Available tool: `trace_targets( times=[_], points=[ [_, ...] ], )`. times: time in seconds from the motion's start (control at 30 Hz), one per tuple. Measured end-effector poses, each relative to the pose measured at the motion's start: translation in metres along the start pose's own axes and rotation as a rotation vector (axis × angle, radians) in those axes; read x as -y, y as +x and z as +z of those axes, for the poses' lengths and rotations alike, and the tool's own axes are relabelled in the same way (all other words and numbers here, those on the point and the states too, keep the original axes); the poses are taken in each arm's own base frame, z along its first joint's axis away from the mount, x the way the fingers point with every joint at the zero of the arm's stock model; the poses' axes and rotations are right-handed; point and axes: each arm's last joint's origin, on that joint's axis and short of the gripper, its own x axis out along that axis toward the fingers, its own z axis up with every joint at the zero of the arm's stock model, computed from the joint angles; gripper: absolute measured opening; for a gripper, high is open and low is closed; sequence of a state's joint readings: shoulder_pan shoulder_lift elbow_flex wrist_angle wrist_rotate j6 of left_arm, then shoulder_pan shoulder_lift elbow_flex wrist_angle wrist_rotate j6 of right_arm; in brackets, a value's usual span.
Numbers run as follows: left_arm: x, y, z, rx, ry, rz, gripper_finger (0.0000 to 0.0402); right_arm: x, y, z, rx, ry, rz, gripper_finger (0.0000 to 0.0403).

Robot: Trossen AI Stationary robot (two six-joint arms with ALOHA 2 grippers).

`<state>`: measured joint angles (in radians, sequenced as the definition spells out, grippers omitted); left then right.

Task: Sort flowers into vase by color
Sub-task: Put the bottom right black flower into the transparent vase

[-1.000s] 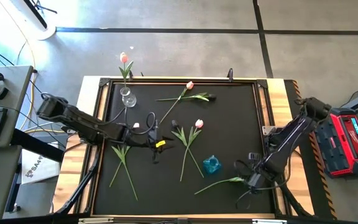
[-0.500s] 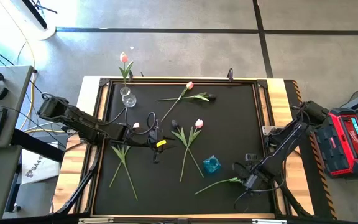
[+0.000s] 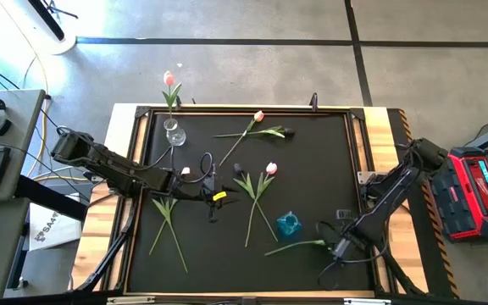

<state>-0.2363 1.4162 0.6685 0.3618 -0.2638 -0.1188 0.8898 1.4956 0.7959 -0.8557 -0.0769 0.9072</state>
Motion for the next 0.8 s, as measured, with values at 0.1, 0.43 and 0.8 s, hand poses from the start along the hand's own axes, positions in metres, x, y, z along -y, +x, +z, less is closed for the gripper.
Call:
trace_targets(
  times=[0.1,0.43,0.8],
  points=[
    [0.000,0.000,0.000,0.001,-0.001,0.000,0.0121,-0.003,-0.015,0.000,-0.039,-0.028,-0.027,0.0013],
    [0.000,0.000,0.000,0.002,-0.072,-0.001,0.0121,-0.016,-0.087,0.004,-0.072,-0.207,-0.082,0.0004],
    [0.006,-0.001,0.009,0.042,-0.131,-0.184,0.0140,-0.011,-0.145,0.034,0.149,-0.333,-0.103,0.0001]
  ],
)
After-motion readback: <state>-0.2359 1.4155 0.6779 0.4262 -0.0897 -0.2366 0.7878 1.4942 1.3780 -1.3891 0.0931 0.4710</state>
